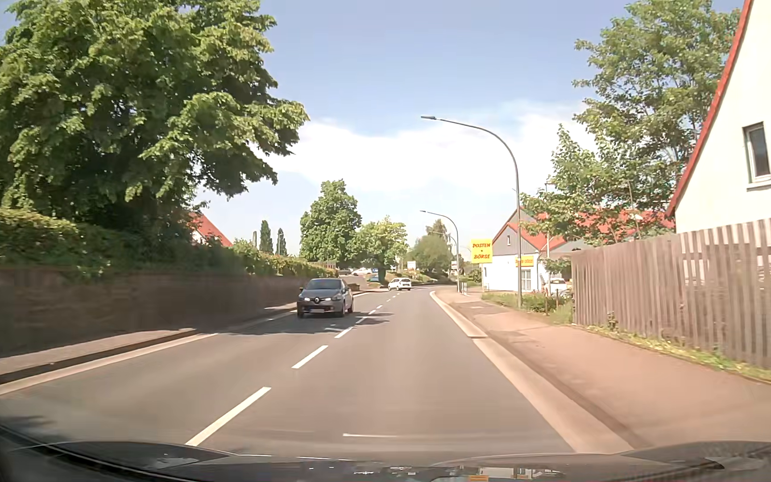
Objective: Follow the waypoints while adhering to traffic rules and regulations
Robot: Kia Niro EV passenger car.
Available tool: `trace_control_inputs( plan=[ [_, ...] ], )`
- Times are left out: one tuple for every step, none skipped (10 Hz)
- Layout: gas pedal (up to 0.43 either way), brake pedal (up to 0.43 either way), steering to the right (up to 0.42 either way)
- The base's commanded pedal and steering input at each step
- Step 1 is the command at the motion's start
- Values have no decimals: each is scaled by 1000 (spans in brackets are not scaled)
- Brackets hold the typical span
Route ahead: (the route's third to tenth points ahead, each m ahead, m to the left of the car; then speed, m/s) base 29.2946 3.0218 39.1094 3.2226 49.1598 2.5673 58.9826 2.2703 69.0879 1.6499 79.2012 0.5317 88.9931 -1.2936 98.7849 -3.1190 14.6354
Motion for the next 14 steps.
trace_control_inputs(
  plan=[
    [138, 0, 1],
    [138, 0, 0],
    [150, 0, 0],
    [150, 0, 0],
    [150, 0, 0],
    [150, 0, 0],
    [157, 0, 0],
    [157, 0, 0],
    [157, 0, 0],
    [157, 0, 0],
    [157, 0, 0],
    [157, 0, 0],
    [157, 0, 0],
    [157, 0, 0]
  ],
)
